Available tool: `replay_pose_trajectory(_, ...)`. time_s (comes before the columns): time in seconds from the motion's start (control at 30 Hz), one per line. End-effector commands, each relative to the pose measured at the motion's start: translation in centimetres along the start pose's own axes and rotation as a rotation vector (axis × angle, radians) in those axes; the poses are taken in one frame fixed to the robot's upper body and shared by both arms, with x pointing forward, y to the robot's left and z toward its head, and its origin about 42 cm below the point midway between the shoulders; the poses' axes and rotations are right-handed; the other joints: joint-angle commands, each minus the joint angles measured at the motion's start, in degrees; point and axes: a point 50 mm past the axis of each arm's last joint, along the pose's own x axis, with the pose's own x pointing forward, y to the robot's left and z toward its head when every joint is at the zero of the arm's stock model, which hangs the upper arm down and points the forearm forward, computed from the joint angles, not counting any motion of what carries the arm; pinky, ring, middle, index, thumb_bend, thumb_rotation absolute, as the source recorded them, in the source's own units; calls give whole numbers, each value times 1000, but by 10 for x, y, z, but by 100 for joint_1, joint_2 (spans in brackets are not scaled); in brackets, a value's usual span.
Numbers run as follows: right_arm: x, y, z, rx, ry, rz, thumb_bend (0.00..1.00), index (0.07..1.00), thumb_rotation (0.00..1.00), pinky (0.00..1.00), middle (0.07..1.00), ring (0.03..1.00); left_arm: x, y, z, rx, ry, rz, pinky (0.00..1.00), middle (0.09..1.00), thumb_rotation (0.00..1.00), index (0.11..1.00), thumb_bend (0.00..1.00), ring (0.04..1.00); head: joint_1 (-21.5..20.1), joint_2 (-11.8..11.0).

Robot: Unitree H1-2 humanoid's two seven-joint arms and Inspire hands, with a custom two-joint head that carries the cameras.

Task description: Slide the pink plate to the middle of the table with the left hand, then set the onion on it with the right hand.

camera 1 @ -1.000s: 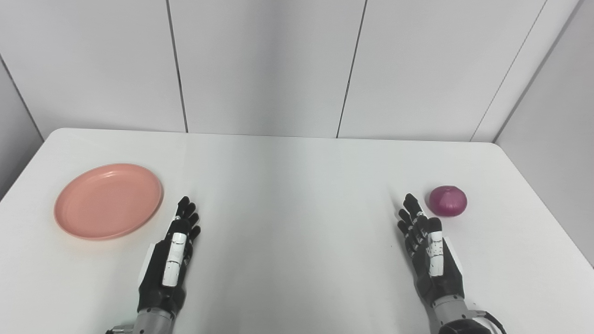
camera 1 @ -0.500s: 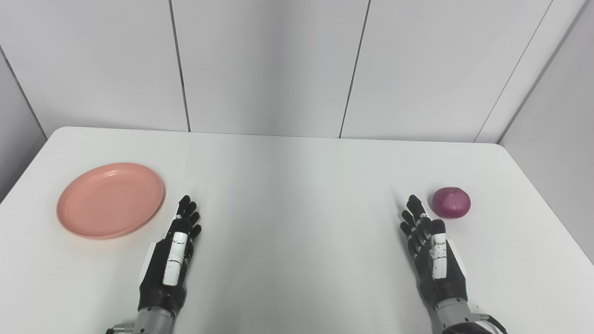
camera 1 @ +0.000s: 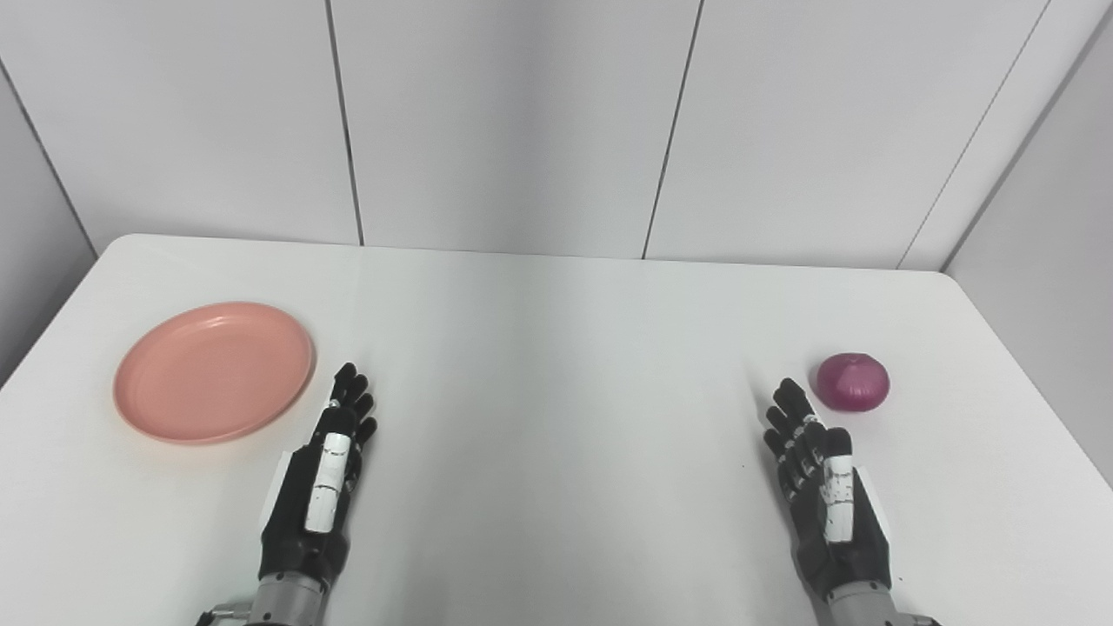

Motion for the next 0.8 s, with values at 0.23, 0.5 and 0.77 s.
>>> replay_pose_trajectory(0.23,-29,2,-26,54,138,-33,978,954,931,1000,972,994,-22,2,-21,-33,100,43,1000,1000,923,1000,743,1000,-25,6)
replay_pose_trajectory(0.5,-28,-2,-28,52,147,-42,955,948,939,1000,965,988,-21,-2,-23,-51,96,40,1000,1000,908,1000,739,1000,271,-78)
replay_pose_trajectory(0.77,-23,-21,-33,49,152,-41,922,958,958,1000,985,999,-19,-16,-26,-76,97,49,1000,1000,894,1000,736,1000,1017,-318)
